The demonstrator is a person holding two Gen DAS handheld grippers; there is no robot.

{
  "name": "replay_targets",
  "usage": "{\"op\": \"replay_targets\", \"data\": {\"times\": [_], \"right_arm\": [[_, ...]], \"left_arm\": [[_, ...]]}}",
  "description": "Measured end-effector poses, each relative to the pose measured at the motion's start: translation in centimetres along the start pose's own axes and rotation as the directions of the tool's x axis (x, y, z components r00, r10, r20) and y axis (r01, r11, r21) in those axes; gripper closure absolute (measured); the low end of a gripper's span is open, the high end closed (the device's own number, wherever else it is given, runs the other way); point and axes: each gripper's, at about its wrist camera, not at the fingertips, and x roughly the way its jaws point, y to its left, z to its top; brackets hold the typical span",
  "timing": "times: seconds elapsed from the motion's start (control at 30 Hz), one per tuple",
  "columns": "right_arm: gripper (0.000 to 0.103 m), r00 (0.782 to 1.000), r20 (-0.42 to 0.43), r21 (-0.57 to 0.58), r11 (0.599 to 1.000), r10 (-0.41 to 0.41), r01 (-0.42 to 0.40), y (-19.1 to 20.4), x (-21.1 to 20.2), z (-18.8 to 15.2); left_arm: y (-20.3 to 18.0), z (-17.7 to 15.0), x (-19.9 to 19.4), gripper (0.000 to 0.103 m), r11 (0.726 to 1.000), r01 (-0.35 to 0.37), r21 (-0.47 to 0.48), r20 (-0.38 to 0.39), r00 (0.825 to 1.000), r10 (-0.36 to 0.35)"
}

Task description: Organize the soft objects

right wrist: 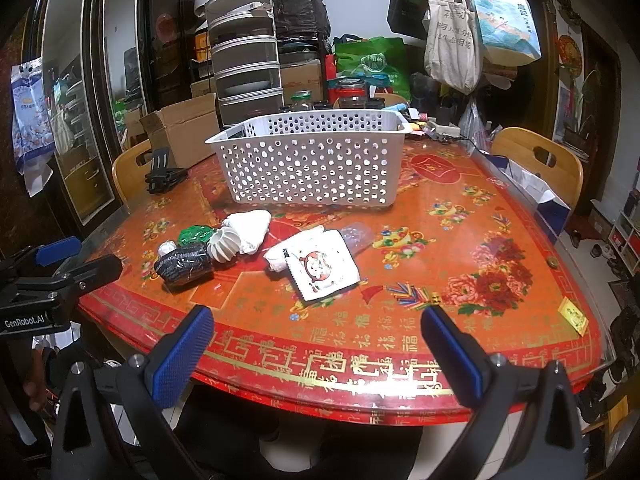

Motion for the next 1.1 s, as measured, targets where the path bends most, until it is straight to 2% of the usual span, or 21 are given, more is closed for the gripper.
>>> {"op": "replay_targets", "data": {"times": [1.1], "right_arm": [[0.000, 1.000, -0.004, -0.004, 1.000, -0.001, 0.001, 0.43, 0.12, -0.22]], "left_arm": [[-0.04, -0.05, -0.04, 0.000, 1.000, 0.001, -0.002, 0.000, 1.000, -0.001]]}}
